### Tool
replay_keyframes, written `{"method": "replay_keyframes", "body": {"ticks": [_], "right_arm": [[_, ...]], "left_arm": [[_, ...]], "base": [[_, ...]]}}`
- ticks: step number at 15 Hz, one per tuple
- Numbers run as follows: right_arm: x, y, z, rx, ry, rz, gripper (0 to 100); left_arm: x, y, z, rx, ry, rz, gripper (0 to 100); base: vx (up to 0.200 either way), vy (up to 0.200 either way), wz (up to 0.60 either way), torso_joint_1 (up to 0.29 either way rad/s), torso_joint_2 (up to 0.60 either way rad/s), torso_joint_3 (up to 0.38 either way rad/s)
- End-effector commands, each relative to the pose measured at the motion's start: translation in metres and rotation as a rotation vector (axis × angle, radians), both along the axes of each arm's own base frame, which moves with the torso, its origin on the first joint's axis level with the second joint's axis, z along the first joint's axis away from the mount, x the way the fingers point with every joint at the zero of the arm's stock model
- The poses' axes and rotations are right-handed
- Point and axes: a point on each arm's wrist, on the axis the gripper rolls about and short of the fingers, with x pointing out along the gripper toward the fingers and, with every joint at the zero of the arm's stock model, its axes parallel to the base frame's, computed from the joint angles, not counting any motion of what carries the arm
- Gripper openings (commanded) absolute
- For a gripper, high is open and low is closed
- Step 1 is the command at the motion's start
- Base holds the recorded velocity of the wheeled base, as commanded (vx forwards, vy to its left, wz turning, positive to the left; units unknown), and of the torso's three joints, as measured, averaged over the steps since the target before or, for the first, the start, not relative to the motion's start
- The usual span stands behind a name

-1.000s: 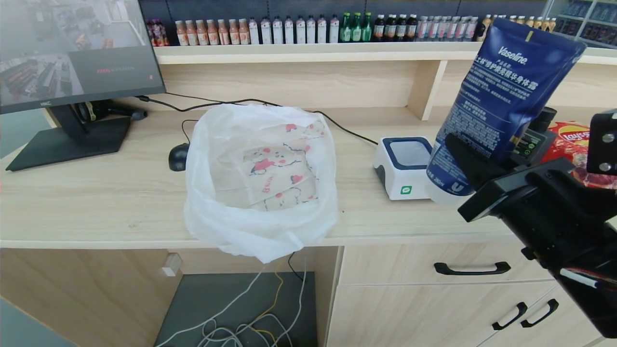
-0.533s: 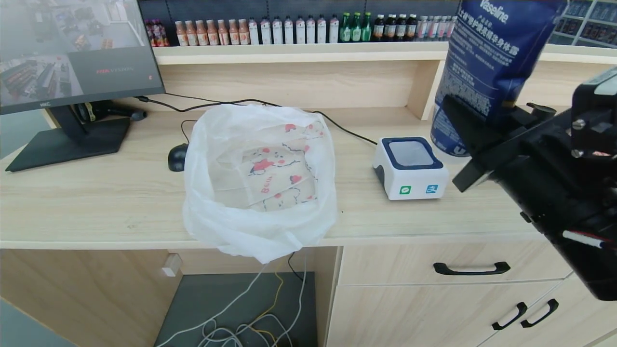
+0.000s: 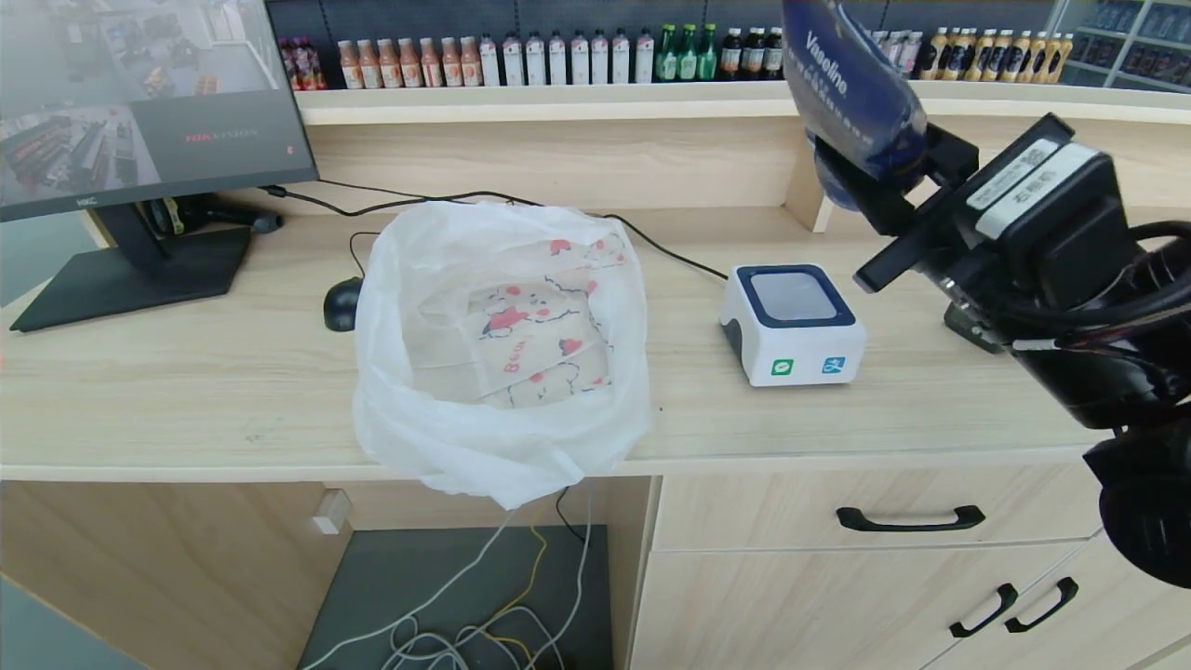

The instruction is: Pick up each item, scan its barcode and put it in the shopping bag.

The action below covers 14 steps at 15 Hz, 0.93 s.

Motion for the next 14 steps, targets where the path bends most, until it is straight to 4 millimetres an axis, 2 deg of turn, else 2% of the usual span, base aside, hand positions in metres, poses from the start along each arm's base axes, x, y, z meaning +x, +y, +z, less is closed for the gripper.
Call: {"method": "replay_keyframes", "body": {"ticks": [1,9,14], "right_arm": [[0.017,-0.009,-0.013,-0.074,-0.001,-0.032,0],[0.037,-0.019,-0.047,-0.324,-0.071,-0.006,0],[0.042,-0.029,-0.064,-0.398,-0.062,0.007,0]], "left_arm": [[0.000,0.000,0.000,0.000,-0.001,0.000,100],[0.000,0.000,0.000,0.000,-0.001,0.000,100],[0.000,0.000,0.000,0.000,0.000,0.000,100]], "base": [[0.000,0.000,0.00,0.000,0.00,0.000],[0.000,0.000,0.00,0.000,0.00,0.000],[0.000,0.000,0.00,0.000,0.00,0.000]]}}
